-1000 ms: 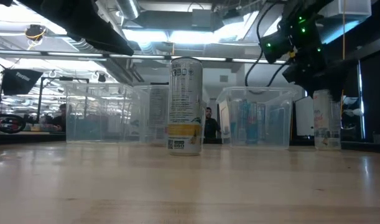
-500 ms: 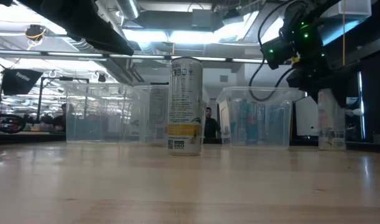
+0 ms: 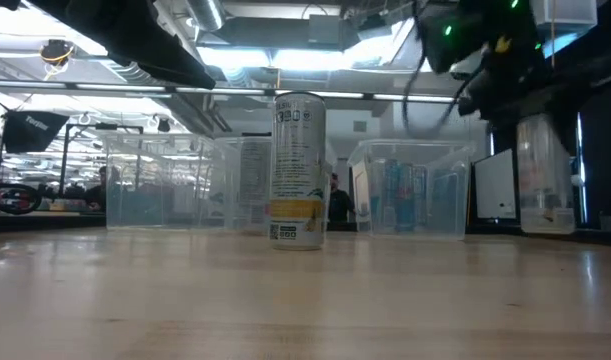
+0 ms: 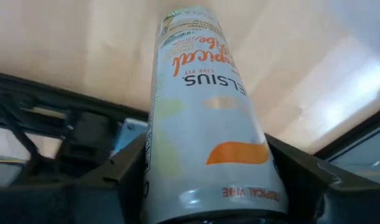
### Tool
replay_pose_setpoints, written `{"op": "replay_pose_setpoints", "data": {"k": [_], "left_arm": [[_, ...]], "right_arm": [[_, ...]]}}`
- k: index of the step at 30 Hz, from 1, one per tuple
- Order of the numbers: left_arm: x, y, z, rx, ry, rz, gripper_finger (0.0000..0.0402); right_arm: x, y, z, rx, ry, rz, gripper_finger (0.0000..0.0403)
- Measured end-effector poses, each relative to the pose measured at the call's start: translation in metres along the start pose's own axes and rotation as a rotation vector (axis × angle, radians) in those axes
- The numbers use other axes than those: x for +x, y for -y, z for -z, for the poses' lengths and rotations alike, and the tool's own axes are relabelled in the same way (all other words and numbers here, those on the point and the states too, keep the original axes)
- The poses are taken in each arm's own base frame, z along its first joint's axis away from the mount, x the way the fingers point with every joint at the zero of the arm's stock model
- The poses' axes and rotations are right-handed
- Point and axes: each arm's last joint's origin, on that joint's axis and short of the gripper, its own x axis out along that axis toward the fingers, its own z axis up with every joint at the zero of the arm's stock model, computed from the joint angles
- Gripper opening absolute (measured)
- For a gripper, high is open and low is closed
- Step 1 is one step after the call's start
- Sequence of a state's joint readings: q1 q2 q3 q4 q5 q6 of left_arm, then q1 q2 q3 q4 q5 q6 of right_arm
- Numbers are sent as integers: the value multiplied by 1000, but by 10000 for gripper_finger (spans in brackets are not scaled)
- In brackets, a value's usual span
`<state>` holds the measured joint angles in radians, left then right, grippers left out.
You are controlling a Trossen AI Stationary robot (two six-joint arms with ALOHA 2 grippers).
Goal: Sort soda cans
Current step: Move the white-yellow soda can to the center of the table
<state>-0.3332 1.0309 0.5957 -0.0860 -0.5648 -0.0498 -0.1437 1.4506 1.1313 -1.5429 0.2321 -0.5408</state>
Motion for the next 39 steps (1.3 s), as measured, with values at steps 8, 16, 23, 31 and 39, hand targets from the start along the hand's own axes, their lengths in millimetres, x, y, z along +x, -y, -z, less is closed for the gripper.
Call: {"op": "replay_pose_setpoints", "data": {"k": [8,16,23,31,39], "left_arm": [[0,0,0,-3,2,0,373],[0,0,-2,-4,16,0,373],[0,0,-2,-6,17,0,373],[0,0,-2,-5,15,0,373],[0,0,-1,-2,11,0,373]], "right_arm": [[-25,-53,-40,-190,195,151,251],[-51,-83,-76,-385,488,353,251],[-65,-82,-118,-534,421,478,252],[-78,-74,-176,-719,247,533,252],[-75,-71,-207,-822,163,531,253]]}}
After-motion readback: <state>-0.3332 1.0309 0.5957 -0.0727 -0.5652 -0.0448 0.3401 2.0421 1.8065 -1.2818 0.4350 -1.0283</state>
